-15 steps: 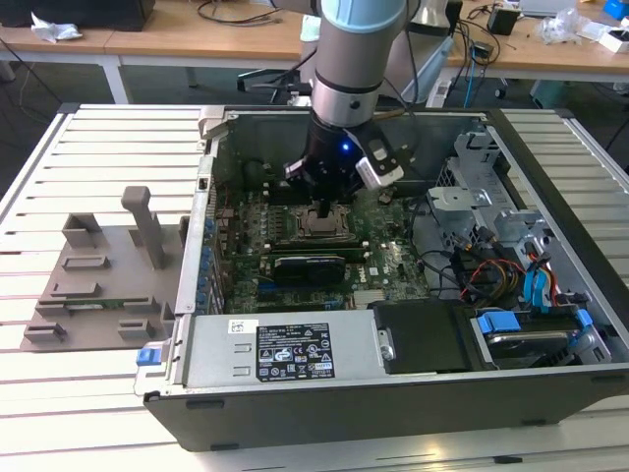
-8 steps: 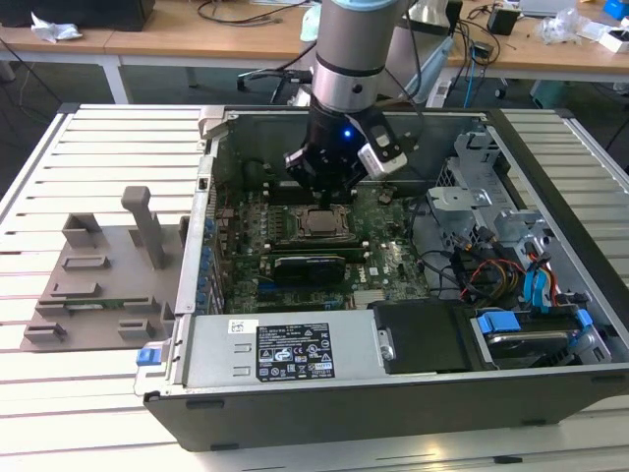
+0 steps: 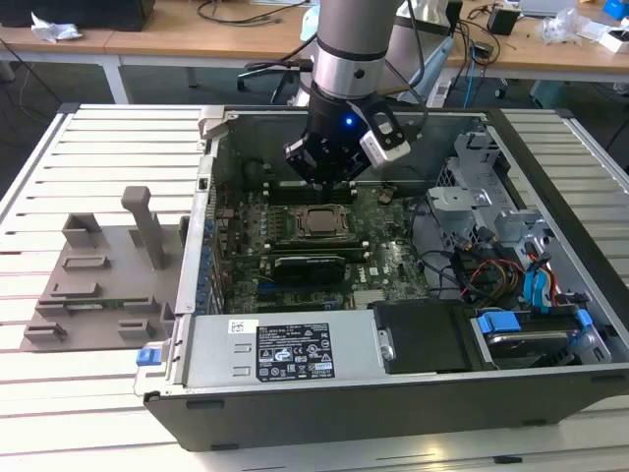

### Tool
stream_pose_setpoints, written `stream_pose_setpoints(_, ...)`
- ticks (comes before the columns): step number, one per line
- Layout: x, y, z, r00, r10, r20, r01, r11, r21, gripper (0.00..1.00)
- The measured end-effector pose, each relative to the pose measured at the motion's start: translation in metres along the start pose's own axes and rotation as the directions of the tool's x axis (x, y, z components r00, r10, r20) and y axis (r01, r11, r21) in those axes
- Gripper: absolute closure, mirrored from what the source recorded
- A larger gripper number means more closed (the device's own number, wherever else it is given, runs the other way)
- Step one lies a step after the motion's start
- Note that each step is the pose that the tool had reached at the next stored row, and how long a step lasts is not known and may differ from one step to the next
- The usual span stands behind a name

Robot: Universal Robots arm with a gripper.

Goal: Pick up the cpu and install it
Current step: 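Install the second cpu locking lever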

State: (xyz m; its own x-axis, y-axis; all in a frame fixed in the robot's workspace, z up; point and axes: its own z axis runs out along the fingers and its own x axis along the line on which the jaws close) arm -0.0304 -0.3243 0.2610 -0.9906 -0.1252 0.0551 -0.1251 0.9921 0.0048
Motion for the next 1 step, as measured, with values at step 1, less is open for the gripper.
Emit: stream_pose_setpoints(1, 0.0000, 0.0000, 0.0000, 1.0000, 0.000, 0.0001, 0.000, 1.0000, 0.0000, 0.89)
